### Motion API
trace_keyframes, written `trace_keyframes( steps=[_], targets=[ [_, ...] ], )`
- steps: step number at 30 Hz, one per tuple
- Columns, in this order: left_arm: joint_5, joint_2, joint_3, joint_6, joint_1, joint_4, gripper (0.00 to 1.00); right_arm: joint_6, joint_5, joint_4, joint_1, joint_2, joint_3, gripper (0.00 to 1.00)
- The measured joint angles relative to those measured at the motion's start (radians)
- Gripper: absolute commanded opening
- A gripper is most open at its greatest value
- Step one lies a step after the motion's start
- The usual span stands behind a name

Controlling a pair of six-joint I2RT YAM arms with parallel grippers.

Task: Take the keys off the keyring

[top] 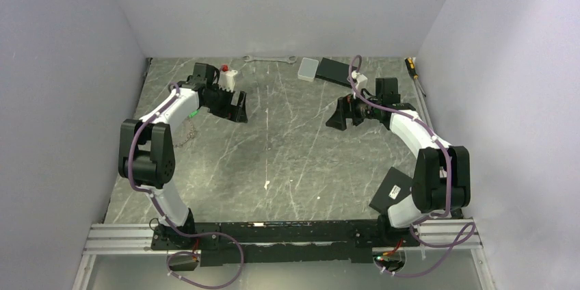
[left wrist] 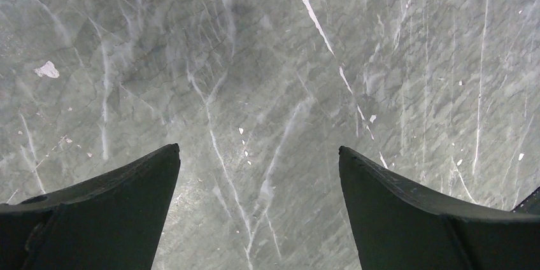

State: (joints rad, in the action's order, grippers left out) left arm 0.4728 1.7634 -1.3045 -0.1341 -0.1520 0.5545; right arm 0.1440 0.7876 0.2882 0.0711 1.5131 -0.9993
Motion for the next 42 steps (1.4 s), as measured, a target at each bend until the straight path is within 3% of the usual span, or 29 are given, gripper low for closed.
trace_keyframes(
  steps=[12,19,25,31,42],
  targets=[
    [0.046,0.0,-0.058,-0.023,0.04,0.053,1.0,0.022,0.003,0.017,0.009,0.024,-0.018,1.0],
    [0.117,0.034,-0.151,-0.066,0.23,0.132,0.99,0.037,0.003,0.049,0.027,0.051,-0.032,1.0],
    [0.086,0.032,-0.127,-0.14,0.436,0.188,0.99,0.051,0.004,0.071,0.048,0.078,-0.042,1.0],
    [0.049,0.032,-0.08,-0.243,0.569,0.24,0.99,0.051,0.008,0.078,0.054,0.092,-0.051,1.0],
    [0.057,0.141,-0.053,-0.364,0.557,0.253,0.99,0.069,0.008,0.102,0.055,0.11,-0.062,1.0]
  ],
)
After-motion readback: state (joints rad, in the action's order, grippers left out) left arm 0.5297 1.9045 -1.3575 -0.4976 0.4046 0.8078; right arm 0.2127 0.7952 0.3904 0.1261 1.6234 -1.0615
